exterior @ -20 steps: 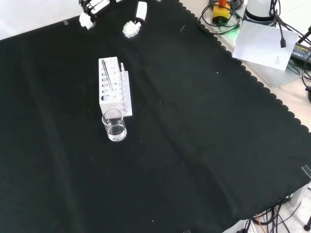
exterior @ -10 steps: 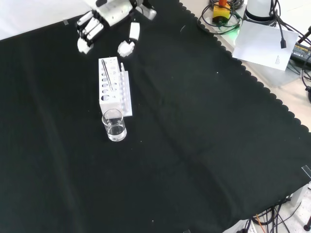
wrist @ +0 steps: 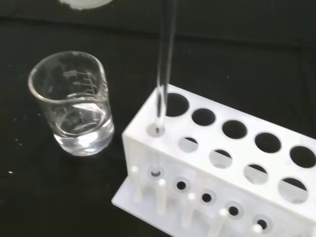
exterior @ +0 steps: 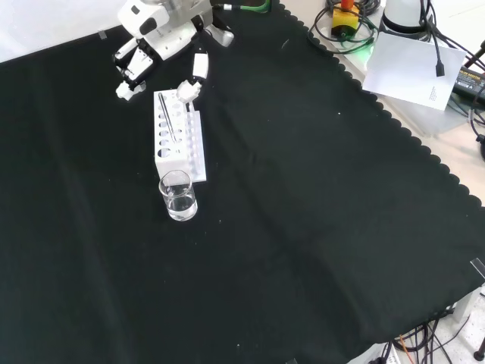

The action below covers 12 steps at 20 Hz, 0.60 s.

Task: Take the glass rod from the white test tube rack.

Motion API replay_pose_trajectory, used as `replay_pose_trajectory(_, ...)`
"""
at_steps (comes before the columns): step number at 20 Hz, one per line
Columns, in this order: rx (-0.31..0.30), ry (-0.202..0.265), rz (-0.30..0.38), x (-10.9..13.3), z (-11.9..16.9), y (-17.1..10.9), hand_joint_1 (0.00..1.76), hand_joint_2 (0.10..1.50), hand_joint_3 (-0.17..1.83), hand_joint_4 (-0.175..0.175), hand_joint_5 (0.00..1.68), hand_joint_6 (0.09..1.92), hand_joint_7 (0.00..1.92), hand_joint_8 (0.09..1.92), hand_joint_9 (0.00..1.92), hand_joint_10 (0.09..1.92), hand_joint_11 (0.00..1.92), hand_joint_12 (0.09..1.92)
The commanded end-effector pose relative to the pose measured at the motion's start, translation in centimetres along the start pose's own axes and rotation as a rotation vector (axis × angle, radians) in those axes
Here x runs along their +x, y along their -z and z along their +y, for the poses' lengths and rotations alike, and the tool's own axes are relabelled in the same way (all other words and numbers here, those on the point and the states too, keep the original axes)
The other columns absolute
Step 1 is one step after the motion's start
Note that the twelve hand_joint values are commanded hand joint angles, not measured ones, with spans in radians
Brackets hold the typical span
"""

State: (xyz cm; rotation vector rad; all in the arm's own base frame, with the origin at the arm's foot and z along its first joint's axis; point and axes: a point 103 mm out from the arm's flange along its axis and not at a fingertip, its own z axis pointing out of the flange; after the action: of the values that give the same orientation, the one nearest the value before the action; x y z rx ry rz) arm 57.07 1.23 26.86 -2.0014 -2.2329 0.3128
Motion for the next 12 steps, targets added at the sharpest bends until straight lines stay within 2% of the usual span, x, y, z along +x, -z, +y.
replay_pose_trajectory(1,0.019,-0.025,0.006,-1.37,0.06,-0.92,0.69,0.77,0.68,-0.142,0.21,0.09,0.36,0.94,0.64,0.90,0.08,1.44)
replay_pose_trajectory(12,0.022,-0.008,0.009,-0.58,-0.15,-1.42,0.70,0.79,0.67,-0.151,0.28,0.09,0.60,0.96,0.84,0.91,0.15,1.42)
